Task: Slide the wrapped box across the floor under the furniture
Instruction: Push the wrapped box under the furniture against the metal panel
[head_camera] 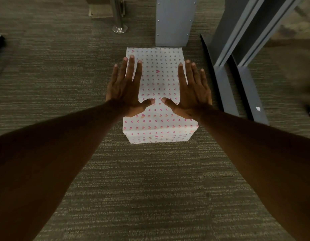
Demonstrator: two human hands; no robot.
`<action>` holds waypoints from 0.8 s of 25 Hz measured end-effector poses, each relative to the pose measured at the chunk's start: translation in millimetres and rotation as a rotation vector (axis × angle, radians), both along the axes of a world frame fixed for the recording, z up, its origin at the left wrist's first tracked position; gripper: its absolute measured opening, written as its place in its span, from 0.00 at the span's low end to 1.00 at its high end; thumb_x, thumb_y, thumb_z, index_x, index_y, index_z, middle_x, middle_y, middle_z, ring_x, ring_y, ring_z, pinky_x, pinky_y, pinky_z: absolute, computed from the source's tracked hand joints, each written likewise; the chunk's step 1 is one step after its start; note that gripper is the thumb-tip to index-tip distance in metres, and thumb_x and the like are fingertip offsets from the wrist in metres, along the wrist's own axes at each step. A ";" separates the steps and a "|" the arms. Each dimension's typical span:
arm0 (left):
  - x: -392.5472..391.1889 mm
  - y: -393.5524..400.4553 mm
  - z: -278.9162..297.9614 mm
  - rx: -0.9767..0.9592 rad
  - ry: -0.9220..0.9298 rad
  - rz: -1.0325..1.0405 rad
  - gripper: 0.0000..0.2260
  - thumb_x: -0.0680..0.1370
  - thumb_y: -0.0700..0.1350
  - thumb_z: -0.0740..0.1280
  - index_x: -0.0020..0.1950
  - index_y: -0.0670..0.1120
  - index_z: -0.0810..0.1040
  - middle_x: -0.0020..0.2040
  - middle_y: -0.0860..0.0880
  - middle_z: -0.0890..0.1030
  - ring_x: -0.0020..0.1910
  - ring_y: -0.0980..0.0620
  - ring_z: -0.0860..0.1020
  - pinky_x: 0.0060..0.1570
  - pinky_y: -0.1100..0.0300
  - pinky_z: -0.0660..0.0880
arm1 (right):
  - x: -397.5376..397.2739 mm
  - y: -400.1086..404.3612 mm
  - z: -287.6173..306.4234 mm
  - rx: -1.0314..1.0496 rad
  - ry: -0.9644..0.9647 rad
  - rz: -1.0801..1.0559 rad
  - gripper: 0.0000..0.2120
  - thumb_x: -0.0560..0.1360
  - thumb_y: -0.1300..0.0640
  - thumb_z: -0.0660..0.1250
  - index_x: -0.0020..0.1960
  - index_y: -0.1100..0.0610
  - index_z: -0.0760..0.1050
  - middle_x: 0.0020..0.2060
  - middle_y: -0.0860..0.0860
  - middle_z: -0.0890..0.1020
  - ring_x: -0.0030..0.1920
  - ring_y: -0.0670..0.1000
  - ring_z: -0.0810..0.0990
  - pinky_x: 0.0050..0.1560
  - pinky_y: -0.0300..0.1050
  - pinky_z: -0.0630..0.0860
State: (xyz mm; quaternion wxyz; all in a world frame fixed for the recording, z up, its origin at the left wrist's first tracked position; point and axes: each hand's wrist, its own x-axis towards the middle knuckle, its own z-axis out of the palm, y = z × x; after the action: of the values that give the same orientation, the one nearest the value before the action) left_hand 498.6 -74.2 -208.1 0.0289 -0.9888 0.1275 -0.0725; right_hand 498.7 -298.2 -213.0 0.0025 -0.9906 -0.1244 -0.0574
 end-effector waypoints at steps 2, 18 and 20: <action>0.3 -1.4 -0.9 0.006 0.002 0.010 0.51 0.69 0.75 0.51 0.79 0.42 0.39 0.80 0.37 0.41 0.79 0.39 0.41 0.76 0.41 0.43 | 0.0 -2.6 -2.3 0.003 0.008 -0.002 0.54 0.70 0.22 0.46 0.81 0.60 0.41 0.81 0.61 0.45 0.80 0.61 0.43 0.78 0.62 0.44; -3.9 30.4 -56.9 -0.374 0.304 0.438 0.36 0.73 0.58 0.68 0.73 0.41 0.62 0.74 0.38 0.59 0.73 0.36 0.59 0.66 0.39 0.67 | 0.1 -22.4 -37.6 0.339 0.224 -0.275 0.36 0.76 0.37 0.62 0.75 0.59 0.62 0.72 0.61 0.69 0.70 0.63 0.70 0.64 0.61 0.74; -0.4 31.5 -57.9 -0.470 0.356 0.510 0.33 0.74 0.55 0.68 0.74 0.41 0.63 0.75 0.38 0.61 0.73 0.36 0.63 0.64 0.40 0.71 | 3.4 -19.6 -41.3 0.445 0.243 -0.347 0.27 0.77 0.40 0.63 0.67 0.59 0.72 0.62 0.59 0.78 0.61 0.60 0.78 0.56 0.56 0.79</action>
State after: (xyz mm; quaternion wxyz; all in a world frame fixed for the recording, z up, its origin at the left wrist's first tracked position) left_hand 498.2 -42.7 -266.0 -0.2037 -0.9655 -0.1395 0.0828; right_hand 502.1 -317.8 -254.3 0.2242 -0.9718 0.0634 0.0362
